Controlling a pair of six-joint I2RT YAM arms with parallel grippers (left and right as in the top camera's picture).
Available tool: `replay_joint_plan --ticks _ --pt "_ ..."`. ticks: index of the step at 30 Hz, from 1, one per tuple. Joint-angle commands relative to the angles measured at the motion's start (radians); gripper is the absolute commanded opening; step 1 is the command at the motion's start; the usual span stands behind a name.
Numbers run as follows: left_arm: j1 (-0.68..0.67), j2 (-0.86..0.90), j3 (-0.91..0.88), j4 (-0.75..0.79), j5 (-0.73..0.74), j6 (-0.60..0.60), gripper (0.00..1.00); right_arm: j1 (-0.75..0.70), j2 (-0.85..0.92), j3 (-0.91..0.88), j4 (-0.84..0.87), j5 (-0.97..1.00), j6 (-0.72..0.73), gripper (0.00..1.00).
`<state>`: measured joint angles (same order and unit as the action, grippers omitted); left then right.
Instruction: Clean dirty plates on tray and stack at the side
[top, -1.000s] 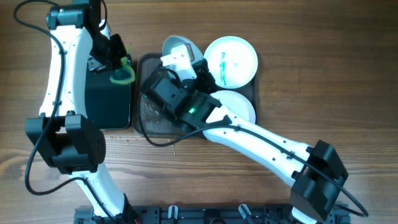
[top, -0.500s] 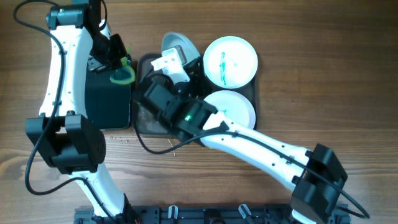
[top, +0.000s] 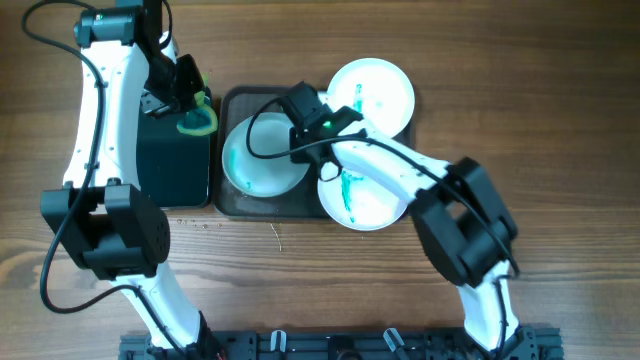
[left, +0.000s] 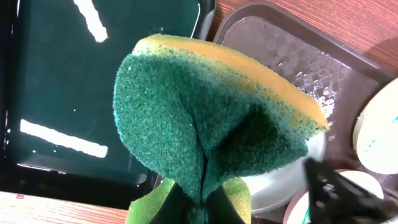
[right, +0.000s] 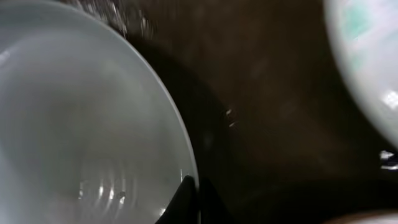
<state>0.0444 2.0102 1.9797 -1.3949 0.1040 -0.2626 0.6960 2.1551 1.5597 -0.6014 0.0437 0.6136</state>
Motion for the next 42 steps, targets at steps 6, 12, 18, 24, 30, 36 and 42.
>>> replay_joint_plan --ticks 6,12,18,24,30,36,42 --pt "-0.008 -0.018 0.019 0.003 0.030 0.020 0.04 -0.089 0.008 0.013 0.034 -0.348 -0.332 0.49" --pt "-0.008 -0.018 0.019 0.011 0.046 0.020 0.04 -0.164 0.016 0.013 0.126 -0.460 -0.583 0.45" --pt "-0.008 -0.018 0.019 0.011 0.046 0.020 0.04 -0.139 0.095 0.013 0.191 -0.485 -0.520 0.29" --pt "-0.009 -0.018 0.017 0.014 0.046 0.020 0.04 -0.139 0.114 0.013 0.181 -0.376 -0.345 0.04" --pt "-0.047 -0.016 0.016 0.015 0.071 0.012 0.04 -0.152 0.074 0.013 0.079 -0.182 -0.041 0.04" --pt "-0.123 -0.011 -0.039 0.084 0.063 -0.044 0.04 -0.152 0.068 0.013 -0.022 -0.084 0.117 0.04" --pt "-0.174 -0.011 -0.267 0.275 0.063 -0.128 0.04 -0.155 0.068 0.011 -0.031 -0.080 0.119 0.04"
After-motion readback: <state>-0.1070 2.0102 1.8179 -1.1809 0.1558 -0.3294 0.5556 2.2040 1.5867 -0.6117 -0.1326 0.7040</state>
